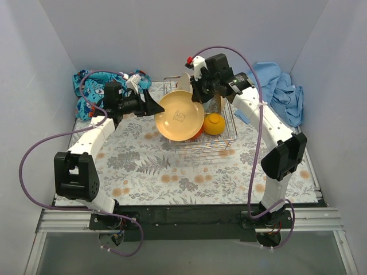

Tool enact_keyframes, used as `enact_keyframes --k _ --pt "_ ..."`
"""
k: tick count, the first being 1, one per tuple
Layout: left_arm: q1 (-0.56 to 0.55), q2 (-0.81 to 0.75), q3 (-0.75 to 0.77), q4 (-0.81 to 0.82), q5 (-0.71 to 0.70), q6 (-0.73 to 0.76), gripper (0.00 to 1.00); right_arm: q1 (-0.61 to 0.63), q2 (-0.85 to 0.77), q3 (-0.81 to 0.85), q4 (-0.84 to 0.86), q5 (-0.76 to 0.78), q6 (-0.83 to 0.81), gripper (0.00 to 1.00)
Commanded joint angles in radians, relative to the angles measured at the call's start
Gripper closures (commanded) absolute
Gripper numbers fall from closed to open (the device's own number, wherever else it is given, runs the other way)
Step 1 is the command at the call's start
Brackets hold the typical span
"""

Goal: Load the mixed dishes into the dish rack

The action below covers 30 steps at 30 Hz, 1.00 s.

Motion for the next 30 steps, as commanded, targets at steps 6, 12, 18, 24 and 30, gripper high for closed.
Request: enact_keyframes --k 6,12,18,24,30 --pt "0.052 -0.267 -0.002 0.031 -0.544 0.153 0.40 0.075 0.022 0.203 0.164 0.437 0.077 0.99" --pt "0.054 -0.325 -0.192 0.006 -0.556 0.221 1.00 0.183 -0.005 0.140 0.383 0.823 0.061 0.99" --pt "0.023 -0.148 -0.185 -0.092 -0.389 0.204 1.00 0.316 0.083 0.147 0.612 1.167 -0.148 0.99" --pt "-0.069 -0.067 -0.163 -0.061 -0.358 0.212 1.00 0.373 0.140 0.066 0.989 1.336 -0.405 0.99" --pt "-0.151 -0.032 -0.175 -0.011 -0.310 0.173 1.00 0.374 0.251 0.138 1.106 1.483 -0.548 0.99"
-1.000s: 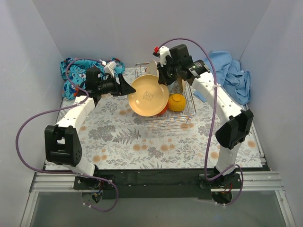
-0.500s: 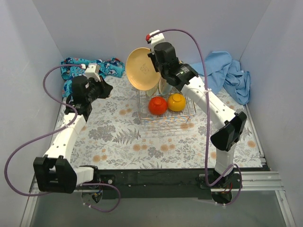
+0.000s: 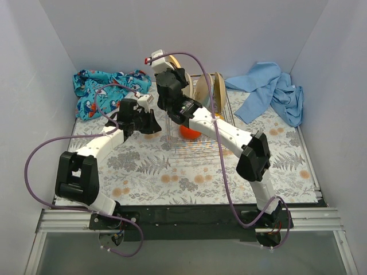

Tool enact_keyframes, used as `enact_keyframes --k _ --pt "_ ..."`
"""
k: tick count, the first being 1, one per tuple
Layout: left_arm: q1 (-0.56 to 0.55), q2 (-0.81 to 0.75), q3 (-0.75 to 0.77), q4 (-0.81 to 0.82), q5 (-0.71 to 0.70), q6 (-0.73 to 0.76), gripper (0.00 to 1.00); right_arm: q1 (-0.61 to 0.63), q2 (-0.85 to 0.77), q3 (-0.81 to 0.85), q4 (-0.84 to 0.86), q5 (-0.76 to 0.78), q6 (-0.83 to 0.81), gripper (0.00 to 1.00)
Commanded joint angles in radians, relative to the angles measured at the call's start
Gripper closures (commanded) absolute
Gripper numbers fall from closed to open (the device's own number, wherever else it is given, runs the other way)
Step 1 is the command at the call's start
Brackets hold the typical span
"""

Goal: Load the mixed dishes into the dish rack

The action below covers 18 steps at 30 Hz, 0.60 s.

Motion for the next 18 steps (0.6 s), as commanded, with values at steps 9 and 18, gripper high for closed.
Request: enact_keyframes --k 9,18 --pt "-0.192 0.014 0.012 0.134 0.099 -0.105 1.00 -0.014 0.195 0.166 0.396 0.306 -0.365 0.99" --pt "-0.226 -0.144 -0.028 0.177 0.082 -0.113 1.00 -0.023 0.212 0.186 0.433 0.303 -0.386 0.99"
